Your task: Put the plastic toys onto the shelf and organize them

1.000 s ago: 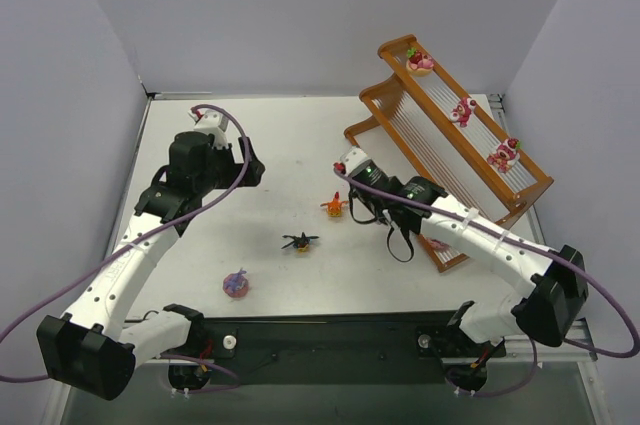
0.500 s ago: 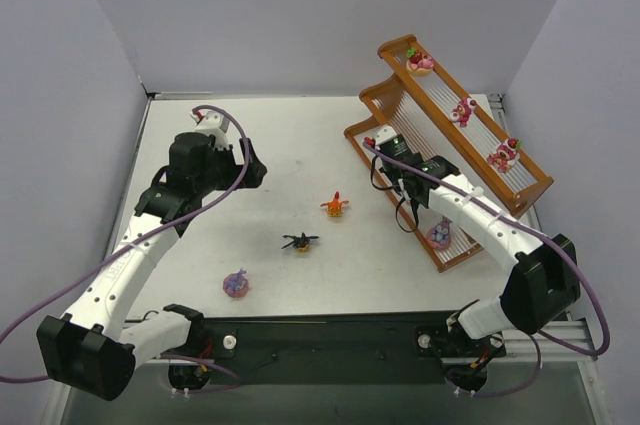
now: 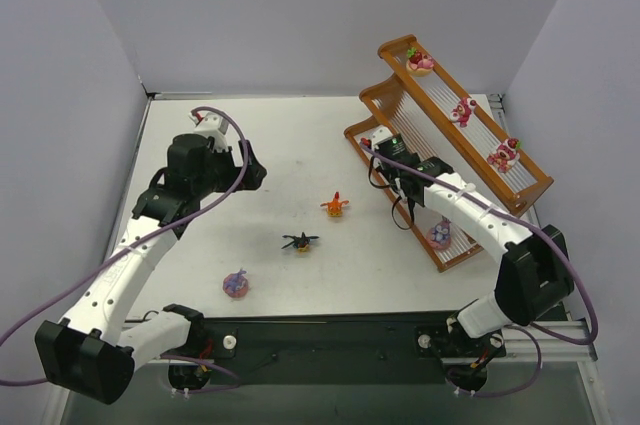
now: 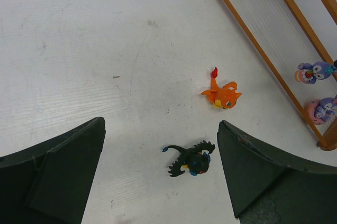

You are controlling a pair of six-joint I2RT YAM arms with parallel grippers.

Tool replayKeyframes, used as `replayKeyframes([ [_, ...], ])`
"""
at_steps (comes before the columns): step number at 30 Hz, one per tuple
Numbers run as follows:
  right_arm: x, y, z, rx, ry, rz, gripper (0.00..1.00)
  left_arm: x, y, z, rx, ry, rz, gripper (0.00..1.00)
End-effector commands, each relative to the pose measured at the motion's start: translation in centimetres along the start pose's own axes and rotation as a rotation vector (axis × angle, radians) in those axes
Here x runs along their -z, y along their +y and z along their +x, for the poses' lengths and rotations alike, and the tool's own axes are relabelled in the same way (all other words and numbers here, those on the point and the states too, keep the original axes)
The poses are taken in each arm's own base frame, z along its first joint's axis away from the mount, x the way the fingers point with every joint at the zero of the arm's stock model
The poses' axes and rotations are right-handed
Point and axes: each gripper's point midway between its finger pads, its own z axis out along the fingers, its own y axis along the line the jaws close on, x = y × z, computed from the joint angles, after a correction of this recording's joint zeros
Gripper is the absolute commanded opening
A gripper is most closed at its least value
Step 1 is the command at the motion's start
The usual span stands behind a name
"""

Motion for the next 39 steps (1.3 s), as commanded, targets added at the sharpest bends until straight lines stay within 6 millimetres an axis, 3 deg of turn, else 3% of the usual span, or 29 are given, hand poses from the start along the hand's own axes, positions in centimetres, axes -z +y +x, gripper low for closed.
replayKeyframes([
  [1, -0.8, -0.4, -0.3, 0.007, -0.013, 0.019, 0.0, 0.8, -0.2, -0.5, 0.002, -0.026, 0.013, 0.97],
  [12, -2.8, 0.9, 0.7, 0.03, 0.017, -0.014, 0.0, 0.7, -0.1, -0.5, 0.006, -0.029, 0.009, 0.97],
  [39, -4.9, 1.0, 2.0, 0.035, 0.023, 0.036, 0.03, -0.1, 0.3, -0.6, 0.014, -0.031, 0.001, 0.97],
])
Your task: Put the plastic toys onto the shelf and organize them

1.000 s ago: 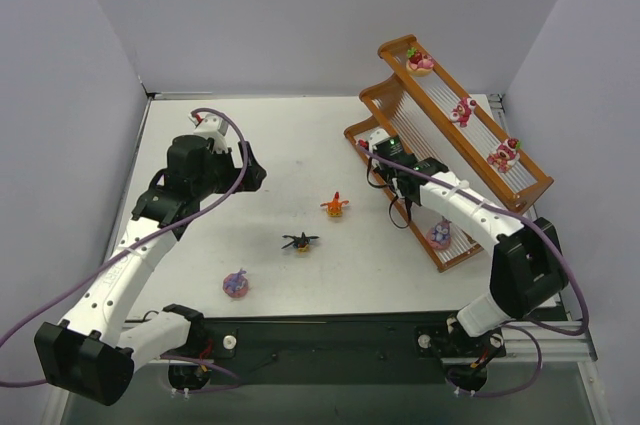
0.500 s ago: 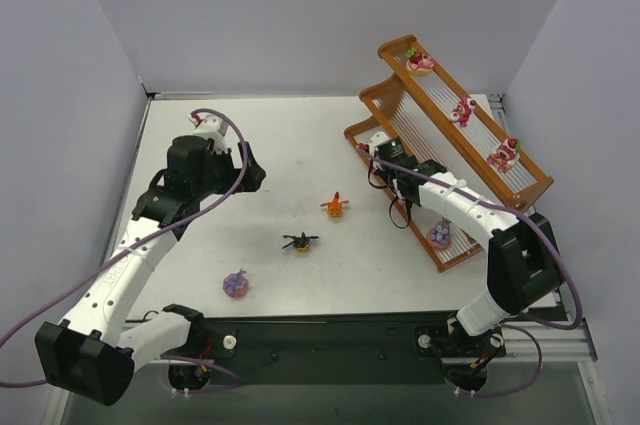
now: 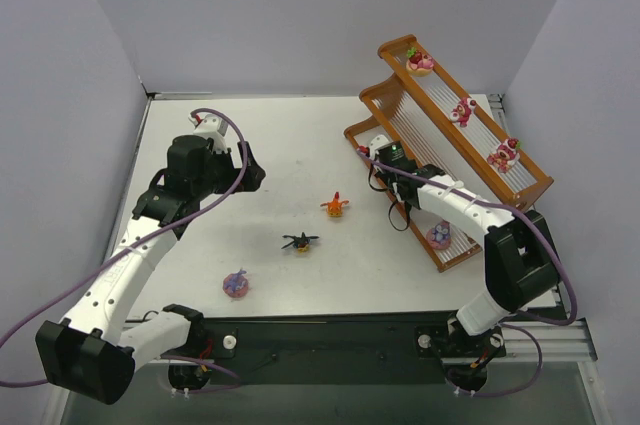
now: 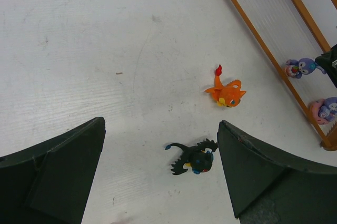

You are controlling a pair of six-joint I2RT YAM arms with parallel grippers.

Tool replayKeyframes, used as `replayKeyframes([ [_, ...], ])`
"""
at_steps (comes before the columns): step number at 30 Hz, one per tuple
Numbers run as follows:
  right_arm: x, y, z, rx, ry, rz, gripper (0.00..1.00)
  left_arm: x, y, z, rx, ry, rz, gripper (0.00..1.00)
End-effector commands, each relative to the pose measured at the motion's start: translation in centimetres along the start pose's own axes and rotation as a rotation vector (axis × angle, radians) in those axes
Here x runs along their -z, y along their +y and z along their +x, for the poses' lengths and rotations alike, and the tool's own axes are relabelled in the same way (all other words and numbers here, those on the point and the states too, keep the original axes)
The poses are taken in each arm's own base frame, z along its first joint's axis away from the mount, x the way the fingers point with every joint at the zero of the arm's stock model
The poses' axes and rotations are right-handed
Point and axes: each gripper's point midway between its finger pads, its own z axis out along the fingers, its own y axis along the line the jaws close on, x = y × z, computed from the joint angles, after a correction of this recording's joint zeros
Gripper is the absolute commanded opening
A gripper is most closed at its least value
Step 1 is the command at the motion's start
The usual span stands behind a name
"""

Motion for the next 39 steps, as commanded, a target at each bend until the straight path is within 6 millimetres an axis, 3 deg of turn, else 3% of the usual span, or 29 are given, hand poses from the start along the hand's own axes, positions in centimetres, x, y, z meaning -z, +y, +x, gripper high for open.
replayKeyframes([
  [1, -0.6, -0.4, 0.7, -0.016, 0.021, 0.053, 0.03, -0.1, -0.2, -1.0, 0.01, -0.037, 0.012, 0.97],
  [10, -1.0, -0.5, 1.0, -0.024, 0.04, 0.084, 0.09, -0.4, -0.2, -1.1, 0.012, -0.036, 0.013, 0.97],
  [17, -0.9, -0.7, 0.8, -0.028, 0.032, 0.099, 0.34, -0.5, 0.0, -1.1, 0.014, -0.034, 0.008, 0.97],
  [23, -0.4, -1.4, 0.3, -0.039, 0.016, 0.124, 0.45, -0.5, 0.1, -1.1, 0.015, -0.03, 0.009, 0.97],
  [32, 1.2, -1.7, -1.4, -0.081, -0.041, 0.133, 0.47, -0.3, 0.0, -1.2, 0.017, -0.033, 0.013, 0.97],
  [39, 3.2, 0.7, -3.8, -0.132, -0.131, 0.102, 0.46, 0.0, 0.1, -0.9, 0.024, -0.034, 0.012, 0.97],
])
